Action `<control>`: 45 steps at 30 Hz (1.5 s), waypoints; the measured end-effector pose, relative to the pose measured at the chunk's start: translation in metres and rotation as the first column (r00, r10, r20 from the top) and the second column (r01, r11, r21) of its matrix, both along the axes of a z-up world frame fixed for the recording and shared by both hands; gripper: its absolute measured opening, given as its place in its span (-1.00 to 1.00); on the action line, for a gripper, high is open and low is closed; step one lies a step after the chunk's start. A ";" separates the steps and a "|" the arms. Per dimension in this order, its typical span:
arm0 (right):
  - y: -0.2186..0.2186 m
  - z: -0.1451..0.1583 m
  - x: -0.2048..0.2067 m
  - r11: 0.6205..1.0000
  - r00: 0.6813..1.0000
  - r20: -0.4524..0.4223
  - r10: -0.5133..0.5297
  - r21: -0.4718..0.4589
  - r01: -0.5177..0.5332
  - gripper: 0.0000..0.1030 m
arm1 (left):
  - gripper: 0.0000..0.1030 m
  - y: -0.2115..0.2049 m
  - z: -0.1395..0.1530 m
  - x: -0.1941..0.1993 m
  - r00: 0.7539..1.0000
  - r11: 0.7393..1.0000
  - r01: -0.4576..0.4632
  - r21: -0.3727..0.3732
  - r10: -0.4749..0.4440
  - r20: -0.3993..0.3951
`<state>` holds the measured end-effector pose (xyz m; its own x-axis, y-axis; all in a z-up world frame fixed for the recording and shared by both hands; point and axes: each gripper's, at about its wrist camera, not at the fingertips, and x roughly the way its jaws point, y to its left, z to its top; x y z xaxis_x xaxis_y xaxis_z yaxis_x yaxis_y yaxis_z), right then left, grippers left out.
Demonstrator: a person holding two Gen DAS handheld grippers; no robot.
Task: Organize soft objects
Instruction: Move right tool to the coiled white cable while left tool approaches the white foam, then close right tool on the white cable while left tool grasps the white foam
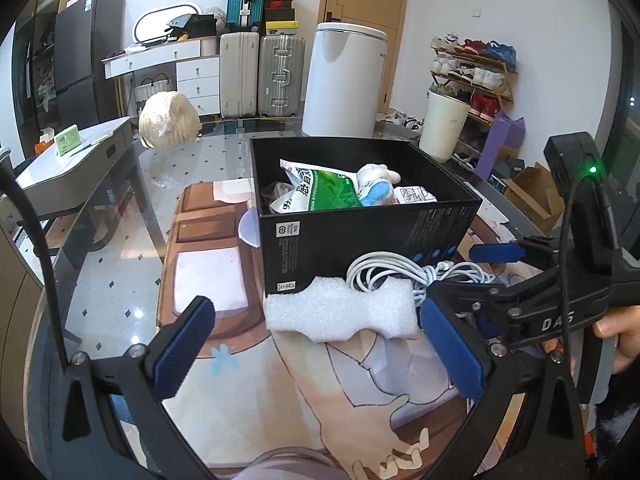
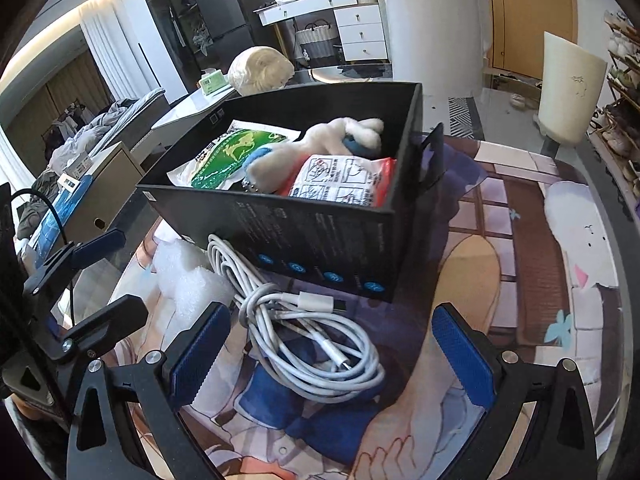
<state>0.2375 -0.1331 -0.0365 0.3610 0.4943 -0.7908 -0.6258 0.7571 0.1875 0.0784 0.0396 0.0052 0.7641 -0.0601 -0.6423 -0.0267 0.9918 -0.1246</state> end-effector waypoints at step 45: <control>-0.015 -0.004 0.008 0.996 0.996 -0.003 -0.085 -0.033 0.085 0.98 | 1.00 -0.011 -0.018 0.022 0.983 0.994 0.103 -0.021 -0.105 -0.150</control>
